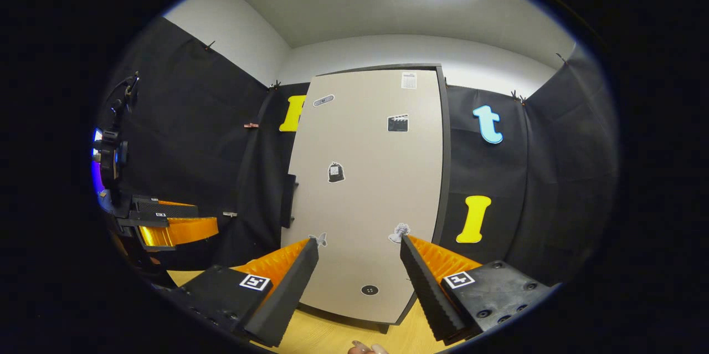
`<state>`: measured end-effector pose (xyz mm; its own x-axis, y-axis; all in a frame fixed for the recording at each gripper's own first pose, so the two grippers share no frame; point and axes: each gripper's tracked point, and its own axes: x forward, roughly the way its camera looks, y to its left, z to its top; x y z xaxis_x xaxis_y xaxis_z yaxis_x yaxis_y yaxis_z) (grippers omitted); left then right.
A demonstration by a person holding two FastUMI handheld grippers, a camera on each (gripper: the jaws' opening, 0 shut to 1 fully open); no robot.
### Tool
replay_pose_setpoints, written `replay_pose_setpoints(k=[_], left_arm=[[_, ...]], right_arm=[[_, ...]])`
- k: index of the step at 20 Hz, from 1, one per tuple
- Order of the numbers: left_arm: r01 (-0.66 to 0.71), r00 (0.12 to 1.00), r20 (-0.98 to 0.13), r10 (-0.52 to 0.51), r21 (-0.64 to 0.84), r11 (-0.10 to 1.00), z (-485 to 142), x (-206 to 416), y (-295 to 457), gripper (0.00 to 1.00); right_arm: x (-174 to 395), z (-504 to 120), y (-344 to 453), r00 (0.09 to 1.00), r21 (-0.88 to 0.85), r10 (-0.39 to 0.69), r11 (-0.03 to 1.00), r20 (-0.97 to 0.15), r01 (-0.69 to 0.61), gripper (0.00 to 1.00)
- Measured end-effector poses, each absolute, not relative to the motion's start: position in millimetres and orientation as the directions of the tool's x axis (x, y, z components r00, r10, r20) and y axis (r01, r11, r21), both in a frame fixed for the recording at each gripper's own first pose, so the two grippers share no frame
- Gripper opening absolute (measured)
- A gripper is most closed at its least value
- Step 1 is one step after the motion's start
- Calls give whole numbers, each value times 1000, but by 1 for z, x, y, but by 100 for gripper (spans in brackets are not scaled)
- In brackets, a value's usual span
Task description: Open the cabinet door with the right hand, grasp the bottle in the cabinet with the left hand and place it on the coaster, then close the cabinet door with the right hand.
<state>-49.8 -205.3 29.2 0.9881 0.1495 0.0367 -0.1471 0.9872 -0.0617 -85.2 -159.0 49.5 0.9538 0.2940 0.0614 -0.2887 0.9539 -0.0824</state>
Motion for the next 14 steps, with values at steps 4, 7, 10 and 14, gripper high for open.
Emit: replay_pose_setpoints(k=[4,7,10,14], left_arm=[[-127,991,40,129,-55,990,30,-43,-212,98],[-120,992,36,122,-59,991,30,-36,-214,97],[-122,992,35,124,-55,991,31,-32,-213,97],[-131,990,37,133,-48,990,33,-28,-212,98]], right_arm=[[-84,54,-164,956,-76,283,958,76,-278,97],[-83,55,-168,958,-82,276,959,83,-270,97],[-81,55,-168,957,-86,277,959,83,-270,97],[-78,53,-170,959,-94,271,960,78,-264,97]])
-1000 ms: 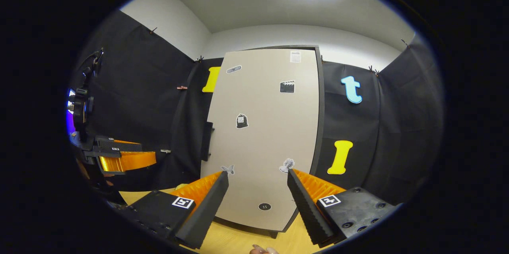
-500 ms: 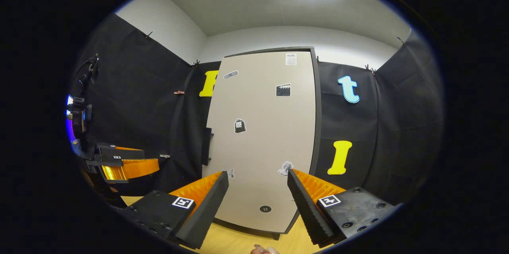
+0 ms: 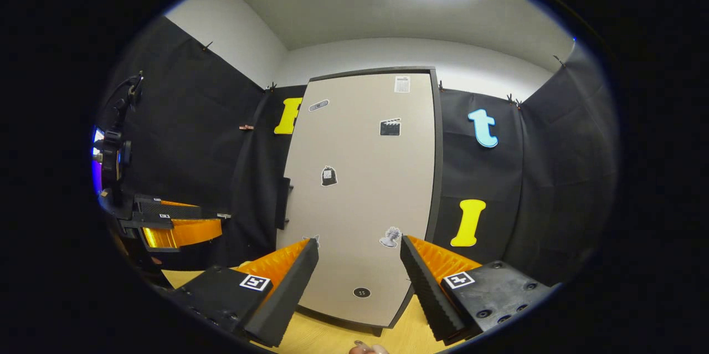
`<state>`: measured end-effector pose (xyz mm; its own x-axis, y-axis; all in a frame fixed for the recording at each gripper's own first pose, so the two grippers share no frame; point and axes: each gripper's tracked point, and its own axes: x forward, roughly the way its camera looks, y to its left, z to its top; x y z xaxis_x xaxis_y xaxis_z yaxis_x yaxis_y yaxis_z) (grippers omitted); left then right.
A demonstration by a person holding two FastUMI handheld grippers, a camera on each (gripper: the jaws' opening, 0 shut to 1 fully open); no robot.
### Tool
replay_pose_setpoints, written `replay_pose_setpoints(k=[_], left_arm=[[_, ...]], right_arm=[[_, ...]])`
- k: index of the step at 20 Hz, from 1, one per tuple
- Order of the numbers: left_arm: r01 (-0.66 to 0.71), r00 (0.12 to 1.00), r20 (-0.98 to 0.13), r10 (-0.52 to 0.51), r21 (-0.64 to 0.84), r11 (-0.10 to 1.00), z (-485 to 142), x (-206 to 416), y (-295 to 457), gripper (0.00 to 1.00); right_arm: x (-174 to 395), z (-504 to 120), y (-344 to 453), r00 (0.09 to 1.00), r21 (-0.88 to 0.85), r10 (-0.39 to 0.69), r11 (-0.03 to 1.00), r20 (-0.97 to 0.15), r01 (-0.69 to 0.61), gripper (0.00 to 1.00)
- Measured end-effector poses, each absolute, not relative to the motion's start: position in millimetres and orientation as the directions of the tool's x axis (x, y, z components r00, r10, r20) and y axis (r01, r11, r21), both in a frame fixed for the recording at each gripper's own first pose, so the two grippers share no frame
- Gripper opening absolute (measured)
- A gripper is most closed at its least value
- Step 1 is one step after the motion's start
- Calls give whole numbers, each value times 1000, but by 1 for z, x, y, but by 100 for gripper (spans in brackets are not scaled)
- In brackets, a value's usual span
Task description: Open the cabinet door with the right hand, grasp the bottle in the cabinet with the left hand and place it on the coaster, then close the cabinet door with the right hand.
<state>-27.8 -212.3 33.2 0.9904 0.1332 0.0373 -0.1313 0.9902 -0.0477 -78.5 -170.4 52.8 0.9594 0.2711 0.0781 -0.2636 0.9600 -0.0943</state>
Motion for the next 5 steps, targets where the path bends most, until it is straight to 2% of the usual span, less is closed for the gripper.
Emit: replay_pose_setpoints(k=[5], left_arm=[[-131,991,31,132,-42,990,30,-25,-212,98]], right_arm=[[-73,49,-171,963,-96,262,962,64,-256,97]])
